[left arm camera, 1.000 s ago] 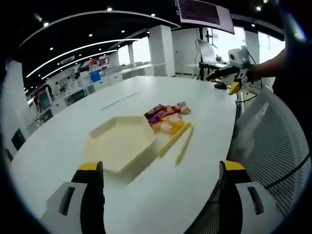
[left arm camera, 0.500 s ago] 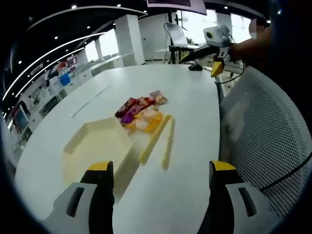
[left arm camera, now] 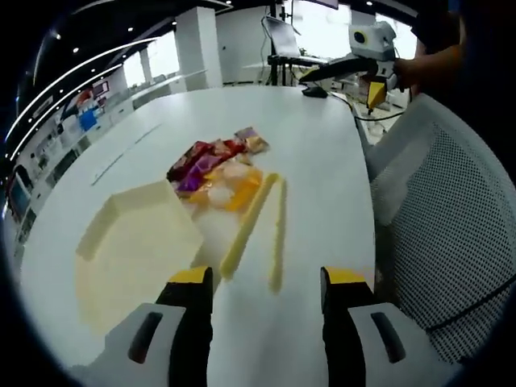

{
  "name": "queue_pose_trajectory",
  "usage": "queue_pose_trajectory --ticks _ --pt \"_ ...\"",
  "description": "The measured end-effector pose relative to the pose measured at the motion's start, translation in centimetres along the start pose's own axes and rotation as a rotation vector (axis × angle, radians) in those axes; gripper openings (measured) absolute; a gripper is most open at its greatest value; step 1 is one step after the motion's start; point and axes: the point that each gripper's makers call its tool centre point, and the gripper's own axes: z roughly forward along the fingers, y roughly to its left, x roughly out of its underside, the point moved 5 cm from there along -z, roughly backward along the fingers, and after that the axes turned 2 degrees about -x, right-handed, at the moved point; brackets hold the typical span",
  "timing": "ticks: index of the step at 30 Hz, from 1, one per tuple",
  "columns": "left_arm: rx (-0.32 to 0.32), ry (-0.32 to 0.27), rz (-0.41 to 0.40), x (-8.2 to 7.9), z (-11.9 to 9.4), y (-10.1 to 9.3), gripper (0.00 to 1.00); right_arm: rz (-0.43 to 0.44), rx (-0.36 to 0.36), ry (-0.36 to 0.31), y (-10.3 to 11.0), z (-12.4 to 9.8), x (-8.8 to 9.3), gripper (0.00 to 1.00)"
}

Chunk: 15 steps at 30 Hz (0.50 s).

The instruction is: Place the target food into the container with the food tongs after gripping and lifting it, then release it inside without dropping or visibly crushing the food.

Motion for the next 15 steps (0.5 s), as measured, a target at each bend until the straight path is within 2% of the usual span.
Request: queue_pose_trajectory --ticks 5,15 --pt "0.007 0.017 0.032 -0.2 1.0 0.4 0.44 0.011 0.007 0.001 -0.1 0.0 0.2 1.0" --pt "0.028 0.062 0.087 -0.4 2.8 0.7 0.4 0.01 -0.006 0.008 0.1 0.4 0.0 1.0"
